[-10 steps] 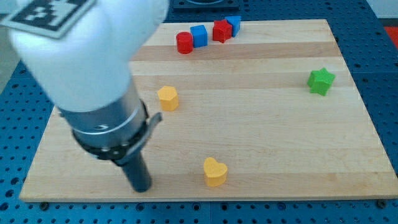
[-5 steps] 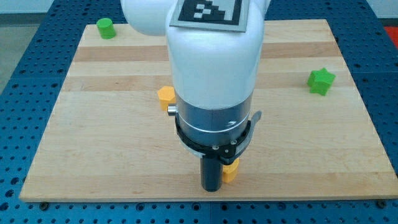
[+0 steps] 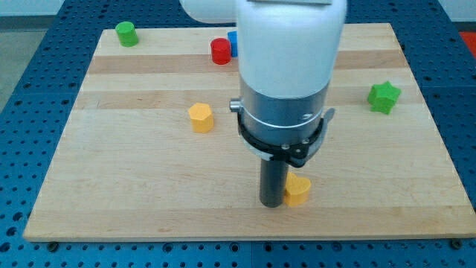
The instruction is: Push the yellow heart towards the bottom right of the board
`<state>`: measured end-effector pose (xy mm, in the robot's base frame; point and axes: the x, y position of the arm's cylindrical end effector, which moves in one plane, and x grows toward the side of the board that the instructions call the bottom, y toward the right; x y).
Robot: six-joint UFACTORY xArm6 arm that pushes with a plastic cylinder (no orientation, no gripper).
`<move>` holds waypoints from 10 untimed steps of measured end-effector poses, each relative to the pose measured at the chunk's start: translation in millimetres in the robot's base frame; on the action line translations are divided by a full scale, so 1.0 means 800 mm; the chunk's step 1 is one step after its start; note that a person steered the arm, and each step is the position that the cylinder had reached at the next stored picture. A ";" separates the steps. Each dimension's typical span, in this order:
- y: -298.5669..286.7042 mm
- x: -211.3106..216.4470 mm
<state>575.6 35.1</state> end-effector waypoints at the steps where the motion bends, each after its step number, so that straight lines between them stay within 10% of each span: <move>1: 0.003 -0.017; 10: 0.061 0.014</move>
<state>586.9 83.7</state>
